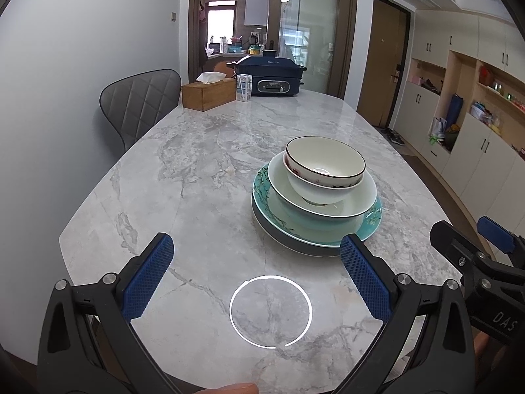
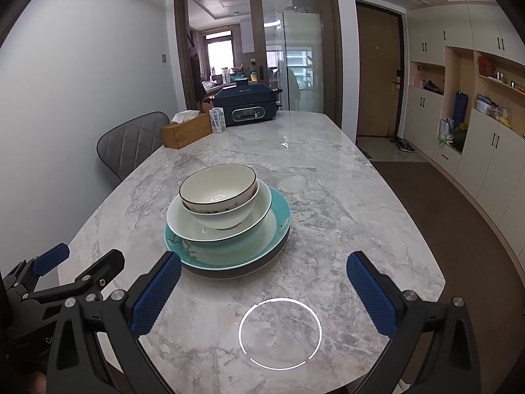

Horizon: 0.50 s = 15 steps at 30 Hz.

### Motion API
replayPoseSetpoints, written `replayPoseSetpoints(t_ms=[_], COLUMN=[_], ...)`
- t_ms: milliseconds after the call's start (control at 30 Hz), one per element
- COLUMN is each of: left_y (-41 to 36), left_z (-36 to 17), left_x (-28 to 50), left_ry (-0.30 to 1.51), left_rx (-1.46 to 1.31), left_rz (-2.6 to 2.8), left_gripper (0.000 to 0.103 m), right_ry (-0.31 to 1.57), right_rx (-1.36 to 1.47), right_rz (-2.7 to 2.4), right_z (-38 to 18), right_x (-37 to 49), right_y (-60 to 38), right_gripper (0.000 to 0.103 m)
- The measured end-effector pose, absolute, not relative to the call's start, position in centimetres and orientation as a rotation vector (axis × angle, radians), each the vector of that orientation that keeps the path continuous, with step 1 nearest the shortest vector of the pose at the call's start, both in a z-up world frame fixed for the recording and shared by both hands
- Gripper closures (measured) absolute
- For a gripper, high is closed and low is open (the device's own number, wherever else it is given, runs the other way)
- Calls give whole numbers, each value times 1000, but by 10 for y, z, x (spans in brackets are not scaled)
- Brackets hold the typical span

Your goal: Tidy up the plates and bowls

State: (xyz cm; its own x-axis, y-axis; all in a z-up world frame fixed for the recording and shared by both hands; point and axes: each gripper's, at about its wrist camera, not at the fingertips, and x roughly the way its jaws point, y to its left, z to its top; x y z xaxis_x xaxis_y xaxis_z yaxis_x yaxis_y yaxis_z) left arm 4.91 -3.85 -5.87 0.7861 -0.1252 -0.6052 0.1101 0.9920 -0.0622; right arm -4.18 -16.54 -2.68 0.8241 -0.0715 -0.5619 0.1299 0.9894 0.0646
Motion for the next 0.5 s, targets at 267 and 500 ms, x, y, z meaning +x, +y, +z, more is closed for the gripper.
replayPoseSetpoints(t_ms=[267,500], left_y=[-38,-37], left_z=[-59,-62], left_x=[49,52], left_ry=[652,658], left_rx=[-22,-20], left_rz=[-119,-116], left_gripper=[0,0], right_ry=[591,591], right_rx=[104,104], right_rz=[-110,-108], right_z=[-26,-27], right_x=[-42,-42], right_y=[-165,-166], right_gripper=[0,0])
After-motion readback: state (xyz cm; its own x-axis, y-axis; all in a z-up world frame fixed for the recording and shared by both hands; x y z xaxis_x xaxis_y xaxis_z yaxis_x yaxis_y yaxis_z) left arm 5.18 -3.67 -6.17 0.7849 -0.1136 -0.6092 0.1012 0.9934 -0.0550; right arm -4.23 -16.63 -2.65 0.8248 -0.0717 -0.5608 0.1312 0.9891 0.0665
